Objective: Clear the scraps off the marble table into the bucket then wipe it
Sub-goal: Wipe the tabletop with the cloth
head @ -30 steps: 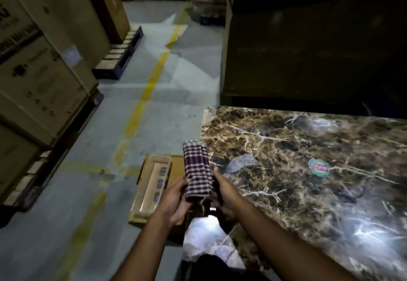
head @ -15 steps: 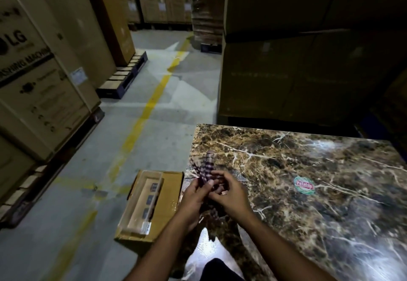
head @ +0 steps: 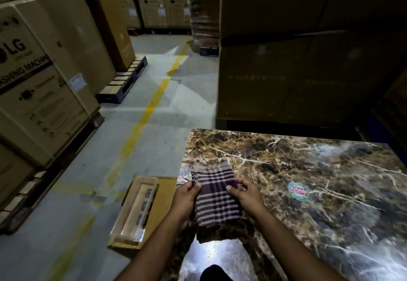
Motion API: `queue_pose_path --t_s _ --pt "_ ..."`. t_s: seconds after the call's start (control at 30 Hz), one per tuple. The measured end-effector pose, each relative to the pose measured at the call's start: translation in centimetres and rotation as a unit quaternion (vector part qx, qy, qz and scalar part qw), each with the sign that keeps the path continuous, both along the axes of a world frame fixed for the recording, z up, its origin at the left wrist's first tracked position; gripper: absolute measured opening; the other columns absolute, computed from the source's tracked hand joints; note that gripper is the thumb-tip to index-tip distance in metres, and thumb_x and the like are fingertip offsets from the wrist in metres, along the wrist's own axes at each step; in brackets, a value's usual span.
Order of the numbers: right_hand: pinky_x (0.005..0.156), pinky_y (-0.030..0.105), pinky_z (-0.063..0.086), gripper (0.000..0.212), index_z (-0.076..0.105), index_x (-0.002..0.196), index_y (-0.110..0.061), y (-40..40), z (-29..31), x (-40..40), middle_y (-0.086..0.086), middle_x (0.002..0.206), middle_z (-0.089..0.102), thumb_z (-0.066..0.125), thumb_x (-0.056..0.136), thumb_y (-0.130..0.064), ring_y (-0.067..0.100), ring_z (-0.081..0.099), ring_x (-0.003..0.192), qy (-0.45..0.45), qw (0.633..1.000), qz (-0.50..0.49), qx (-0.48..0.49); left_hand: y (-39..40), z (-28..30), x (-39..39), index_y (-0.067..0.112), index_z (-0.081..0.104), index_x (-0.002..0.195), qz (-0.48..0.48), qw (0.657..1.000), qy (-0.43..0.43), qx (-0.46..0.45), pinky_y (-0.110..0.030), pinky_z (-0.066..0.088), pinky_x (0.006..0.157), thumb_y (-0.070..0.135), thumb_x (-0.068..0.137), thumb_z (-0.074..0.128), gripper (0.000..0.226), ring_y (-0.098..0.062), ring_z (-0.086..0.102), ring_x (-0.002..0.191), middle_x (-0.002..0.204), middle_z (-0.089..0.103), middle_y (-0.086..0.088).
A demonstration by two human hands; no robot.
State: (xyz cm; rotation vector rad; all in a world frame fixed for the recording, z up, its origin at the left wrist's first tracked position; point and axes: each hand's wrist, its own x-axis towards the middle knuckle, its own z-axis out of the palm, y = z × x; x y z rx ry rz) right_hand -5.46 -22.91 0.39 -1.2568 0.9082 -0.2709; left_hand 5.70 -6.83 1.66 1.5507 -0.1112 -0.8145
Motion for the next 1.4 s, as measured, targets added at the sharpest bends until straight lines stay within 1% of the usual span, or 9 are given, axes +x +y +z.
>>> queue_pose_path --t_s 0.13,0.27,0.47,0.57,0.63,0.73,0.93,1.23,1.4 --pt "0.082 0.038 0.060 0.037 0.062 0.117 -0.010 -0.9 -2.2 0.6 0.008 0.110 0.075 0.081 0.085 -0.009 0.023 0.072 0.091 0.095 0.992 0.030 -0.076 -1.6 -3.3 1.6 0.015 0.066 0.121 -0.052 0.977 -0.141 0.151 -0.039 0.055 0.088 0.040 0.098 0.054 0.036 -0.019 0.069 0.097 0.115 0.073 -0.001" --pt "0.100 0.039 0.050 0.057 0.050 0.138 -0.022 -0.4 -3.3 1.3 0.008 0.138 0.052 0.073 0.086 -0.020 0.028 0.053 0.123 0.290 0.886 0.132 -0.336 -0.9 -5.9 2.0 0.021 0.058 0.132 -0.094 0.931 -0.250 0.249 -0.027 0.047 0.083 0.020 0.103 0.051 0.031 -0.021 0.064 0.105 0.123 0.069 -0.002" --pt "0.116 0.035 0.034 0.053 0.043 0.149 -0.017 1.6 -5.6 5.4 0.008 0.154 0.040 0.051 0.097 -0.013 0.025 0.036 0.141 0.210 0.789 0.273 -0.508 0.4 -8.4 3.7 0.025 0.038 0.150 -0.174 0.823 -0.387 0.378 -0.040 0.028 0.115 0.028 0.103 0.042 0.047 -0.021 0.029 0.145 0.158 0.037 0.002" --pt "0.126 0.037 0.010 0.058 0.032 0.158 -0.014 2.7 -7.8 6.9 0.009 0.166 0.028 0.043 0.102 -0.023 0.029 0.021 0.155 0.231 0.757 0.333 -0.512 -0.6 -8.8 4.9 0.028 0.025 0.157 -0.206 0.803 -0.419 0.372 -0.039 0.014 0.122 0.027 0.105 0.036 0.053 -0.016 0.012 0.153 0.167 0.017 0.006" --pt "0.125 0.041 0.012 0.058 0.042 0.154 -0.011 2.8 -9.5 7.8 0.011 0.163 0.037 0.040 0.099 -0.032 0.030 0.033 0.151 0.242 0.739 0.330 -0.535 -1.4 -9.8 5.8 0.025 0.030 0.156 -0.209 0.788 -0.452 0.363 -0.034 0.012 0.121 0.030 0.103 0.031 0.054 -0.016 0.019 0.153 0.166 0.022 0.005" --pt "0.121 0.043 0.013 0.063 0.039 0.156 -0.010 1.4 -11.2 9.6 0.011 0.164 0.032 0.030 0.101 -0.039 0.029 0.030 0.152 0.246 0.737 0.303 -0.551 -1.9 -11.0 6.8 0.019 0.048 0.148 -0.230 0.744 -0.502 0.378 -0.032 0.021 0.119 0.034 0.092 0.046 0.057 -0.018 0.044 0.141 0.155 0.045 0.000" --pt "0.129 0.043 0.003 0.073 0.011 0.164 -0.015 -3.5 -11.3 17.3 0.008 0.172 0.006 0.005 0.100 -0.050 0.024 0.003 0.159 0.270 0.733 0.279 -0.559 -1.2 -13.3 6.8 0.012 0.053 0.144 -0.195 0.747 -0.533 0.347 -0.030 0.014 0.120 0.026 0.091 0.043 0.055 -0.021 0.045 0.140 0.152 0.049 -0.005" --pt "0.128 0.043 0.002 0.076 0.009 0.164 -0.019 -9.0 -11.4 29.9 0.010 0.172 0.008 0.009 0.098 -0.056 0.026 0.004 0.159 0.267 0.730 0.266 -0.570 -1.7 -16.5 7.9 0.005 0.066 0.130 -0.133 0.719 -0.622 0.280 -0.037 0.036 0.109 0.026 0.103 0.031 0.049 -0.029 0.059 0.127 0.140 0.059 -0.014" --pt "0.128 0.045 0.000 0.073 0.003 0.164 -0.027 -6.4 -11.1 31.0 0.007 0.172 0.000 0.012 0.101 -0.061 0.025 -0.003 0.159 0.244 0.697 0.323 -0.592 -1.4 -16.5 8.0 0.002 0.063 0.132 -0.098 0.714 -0.648 0.248 -0.038 0.040 0.109 0.027 0.104 0.036 0.045 -0.030 0.053 0.134 0.145 0.054 -0.016"
